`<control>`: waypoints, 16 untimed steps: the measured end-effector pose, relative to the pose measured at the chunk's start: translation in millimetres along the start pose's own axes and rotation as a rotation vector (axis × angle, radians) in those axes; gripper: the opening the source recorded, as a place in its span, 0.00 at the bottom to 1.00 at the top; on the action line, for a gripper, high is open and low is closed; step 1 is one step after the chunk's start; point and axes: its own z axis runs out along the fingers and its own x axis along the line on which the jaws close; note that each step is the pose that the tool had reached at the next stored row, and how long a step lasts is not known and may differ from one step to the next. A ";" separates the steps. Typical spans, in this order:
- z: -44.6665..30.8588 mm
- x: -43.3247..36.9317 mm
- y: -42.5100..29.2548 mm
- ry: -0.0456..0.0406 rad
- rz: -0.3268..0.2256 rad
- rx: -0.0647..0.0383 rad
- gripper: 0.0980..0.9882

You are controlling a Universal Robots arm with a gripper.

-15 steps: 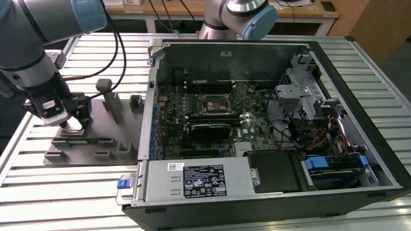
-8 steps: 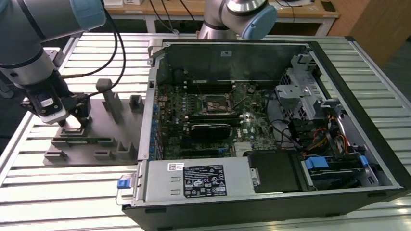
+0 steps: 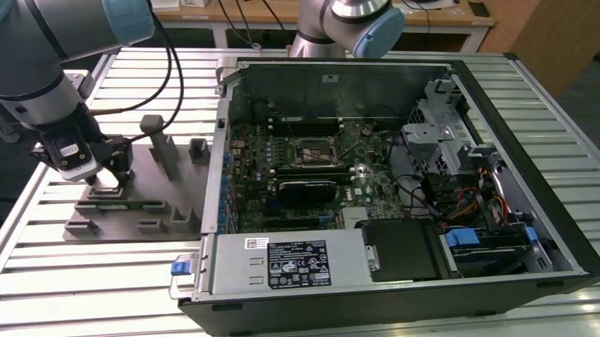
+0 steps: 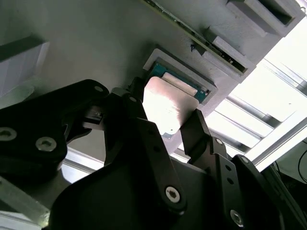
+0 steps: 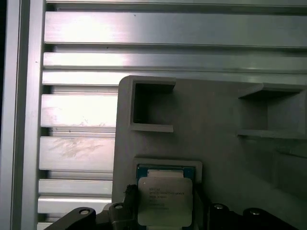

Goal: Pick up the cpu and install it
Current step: 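Pick up the cpu and move it towards the insertion slot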

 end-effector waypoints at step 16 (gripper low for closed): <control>1.1 0.0 0.0 0.0000 0.000 0.000 0.59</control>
